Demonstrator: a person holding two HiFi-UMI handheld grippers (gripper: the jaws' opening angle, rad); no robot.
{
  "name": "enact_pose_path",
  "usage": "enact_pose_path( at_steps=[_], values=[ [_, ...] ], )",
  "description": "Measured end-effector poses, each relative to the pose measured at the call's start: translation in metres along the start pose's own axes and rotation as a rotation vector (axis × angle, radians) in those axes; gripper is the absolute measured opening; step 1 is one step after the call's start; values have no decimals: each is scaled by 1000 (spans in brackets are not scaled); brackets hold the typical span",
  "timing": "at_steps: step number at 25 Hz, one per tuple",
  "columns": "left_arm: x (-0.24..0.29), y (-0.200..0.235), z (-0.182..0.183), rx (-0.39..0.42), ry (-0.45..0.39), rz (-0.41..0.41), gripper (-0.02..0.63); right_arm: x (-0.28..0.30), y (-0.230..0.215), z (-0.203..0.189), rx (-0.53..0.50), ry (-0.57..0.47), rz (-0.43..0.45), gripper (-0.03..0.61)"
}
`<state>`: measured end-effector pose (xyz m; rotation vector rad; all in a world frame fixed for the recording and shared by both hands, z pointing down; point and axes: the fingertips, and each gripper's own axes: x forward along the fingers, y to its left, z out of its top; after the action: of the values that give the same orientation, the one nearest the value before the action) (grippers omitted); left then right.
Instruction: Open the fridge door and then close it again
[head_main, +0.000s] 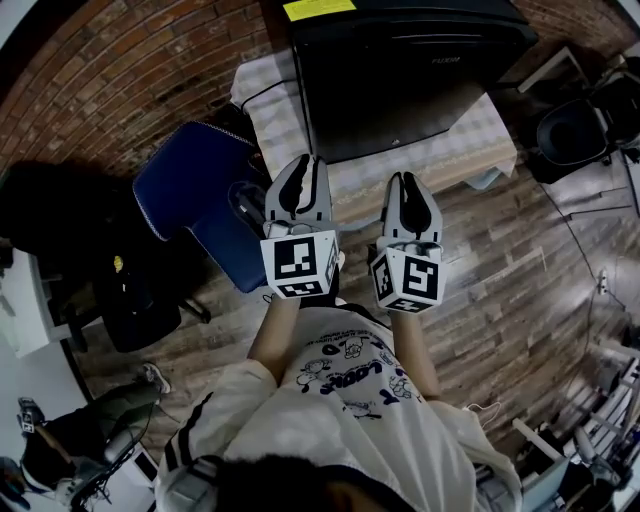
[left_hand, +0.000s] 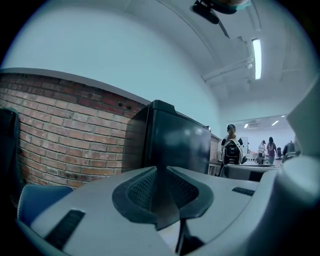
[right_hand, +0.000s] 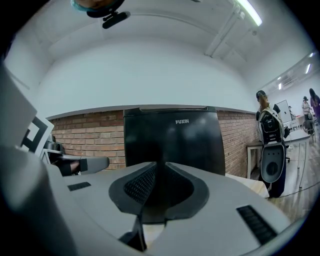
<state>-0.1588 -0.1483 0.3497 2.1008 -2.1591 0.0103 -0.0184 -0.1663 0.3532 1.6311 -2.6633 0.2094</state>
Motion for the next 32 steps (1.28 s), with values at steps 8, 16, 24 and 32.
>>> enact_pose_path(
  at_steps=[8, 16, 24, 32],
  values=[
    [39, 12, -12, 0, 43, -54, 70, 43, 3, -7, -4, 23, -6, 67],
    [62, 24, -27, -7, 89, -92, 115, 73, 12, -17, -7, 49, 1, 67],
    [79, 27, -41, -31, 113, -187, 164, 89, 14, -29, -10, 84, -11, 67],
    [90, 26, -51, -14, 135, -247, 190, 97, 9, -35, -15, 102, -33, 67]
  ],
)
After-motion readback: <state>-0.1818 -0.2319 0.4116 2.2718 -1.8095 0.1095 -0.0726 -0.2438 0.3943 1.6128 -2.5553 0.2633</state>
